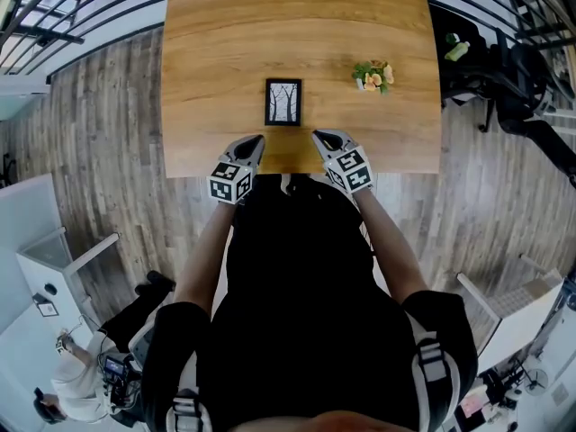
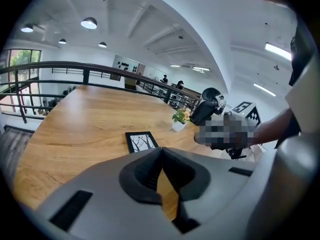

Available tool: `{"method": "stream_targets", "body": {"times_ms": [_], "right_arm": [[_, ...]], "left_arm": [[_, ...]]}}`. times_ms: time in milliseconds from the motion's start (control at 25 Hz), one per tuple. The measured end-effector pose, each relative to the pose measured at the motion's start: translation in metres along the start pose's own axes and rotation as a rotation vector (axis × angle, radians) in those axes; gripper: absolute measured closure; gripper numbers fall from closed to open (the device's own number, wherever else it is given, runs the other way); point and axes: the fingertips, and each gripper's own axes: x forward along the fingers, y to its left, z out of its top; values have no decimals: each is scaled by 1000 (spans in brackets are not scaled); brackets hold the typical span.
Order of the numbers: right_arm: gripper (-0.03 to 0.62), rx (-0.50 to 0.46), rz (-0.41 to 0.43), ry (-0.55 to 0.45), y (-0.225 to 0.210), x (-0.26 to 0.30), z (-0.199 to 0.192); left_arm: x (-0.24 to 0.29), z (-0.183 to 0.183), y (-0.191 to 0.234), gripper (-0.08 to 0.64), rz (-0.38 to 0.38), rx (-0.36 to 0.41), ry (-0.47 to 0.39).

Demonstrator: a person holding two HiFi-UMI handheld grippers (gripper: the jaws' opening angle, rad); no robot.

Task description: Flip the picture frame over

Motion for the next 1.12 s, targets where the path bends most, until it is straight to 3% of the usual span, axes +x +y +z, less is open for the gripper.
{"method": "stream_targets", "body": {"times_ms": [1120], "right_arm": [[584, -13, -52, -31, -2, -21, -9]], "left_arm": [[-15, 7, -2, 538, 31, 15, -71]]}}
